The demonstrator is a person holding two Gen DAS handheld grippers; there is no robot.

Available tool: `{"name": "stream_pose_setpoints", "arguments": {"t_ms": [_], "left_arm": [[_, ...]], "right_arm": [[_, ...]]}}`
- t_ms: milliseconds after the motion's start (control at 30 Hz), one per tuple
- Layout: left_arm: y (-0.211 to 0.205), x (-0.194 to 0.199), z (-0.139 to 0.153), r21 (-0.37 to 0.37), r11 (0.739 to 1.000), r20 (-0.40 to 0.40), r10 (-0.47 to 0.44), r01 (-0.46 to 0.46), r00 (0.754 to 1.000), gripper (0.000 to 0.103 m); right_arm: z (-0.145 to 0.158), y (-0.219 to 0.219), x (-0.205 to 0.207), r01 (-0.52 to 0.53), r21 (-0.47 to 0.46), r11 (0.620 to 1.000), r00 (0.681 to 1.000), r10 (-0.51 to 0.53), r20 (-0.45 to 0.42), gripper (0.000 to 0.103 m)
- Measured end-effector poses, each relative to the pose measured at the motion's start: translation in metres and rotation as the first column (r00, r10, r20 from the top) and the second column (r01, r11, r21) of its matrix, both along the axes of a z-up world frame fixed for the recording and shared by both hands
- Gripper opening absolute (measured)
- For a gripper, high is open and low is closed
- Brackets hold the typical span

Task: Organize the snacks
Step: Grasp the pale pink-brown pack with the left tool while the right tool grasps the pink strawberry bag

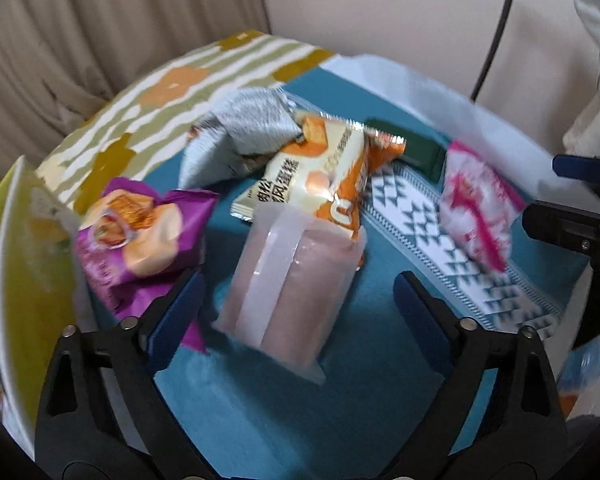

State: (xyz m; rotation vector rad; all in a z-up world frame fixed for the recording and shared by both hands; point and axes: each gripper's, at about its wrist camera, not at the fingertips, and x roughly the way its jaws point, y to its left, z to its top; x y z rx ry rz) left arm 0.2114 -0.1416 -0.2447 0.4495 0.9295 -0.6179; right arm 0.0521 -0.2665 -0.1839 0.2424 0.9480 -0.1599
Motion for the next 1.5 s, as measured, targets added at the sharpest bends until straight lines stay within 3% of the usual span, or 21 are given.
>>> {"name": "stream_pose_setpoints", "arguments": {"t_ms": [100, 267, 400, 467, 967, 1200, 1300, 1500], "left_arm": [[-0.006, 0.007, -0.012, 0.044, 0.998, 0.006, -0.04, 0.04, 0.999, 0.093], [-0.015, 0.016, -0.031, 0.083, 0.991, -0.024, -0.099, 0.101, 0.995, 0.078], [-0.018, 0.019, -0.039, 0.092, 0.988, -0.046, -0.123, 0.126, 0.991, 0.074], [-0.017, 0.02, -0.04, 0.104, 0.986, -0.042, -0.125, 0.129, 0.991, 0.066], [-0.009, 0.025, -0.036, 0.112, 0.989, -0.108, -0.081, 0.093, 0.991, 0.062], [-0.008, 0.015, -0.037, 0.126, 0.99, -0.113, -0.052, 0.066, 0.992, 0.062], [-0.01, 0.013, -0.036, 0.123, 0.991, -0.118, -0.033, 0.047, 0.992, 0.062], [-0.009, 0.0, -0.028, 0.108, 0.994, -0.125, 0.014, 0.0, 0.992, 0.061]], "right_arm": [[-0.014, 0.002, 0.005, 0.033, -0.008, 0.999, 0.999, -0.033, -0.025, 0.103], [-0.033, 0.003, 0.014, 0.085, -0.006, 0.996, 0.995, -0.086, -0.053, 0.103], [-0.043, 0.003, 0.02, 0.124, -0.008, 0.992, 0.99, -0.124, -0.07, 0.103], [-0.046, 0.002, 0.021, 0.144, -0.008, 0.99, 0.987, -0.144, -0.073, 0.103], [-0.063, -0.002, 0.045, 0.181, -0.048, 0.982, 0.972, -0.186, -0.145, 0.102], [-0.069, 0.001, 0.05, 0.134, -0.088, 0.987, 0.975, -0.147, -0.169, 0.084], [-0.066, 0.0, 0.045, 0.121, -0.068, 0.99, 0.978, -0.131, -0.165, 0.069], [-0.057, 0.001, 0.033, 0.086, -0.038, 0.996, 0.986, -0.091, -0.139, 0.056]]}}
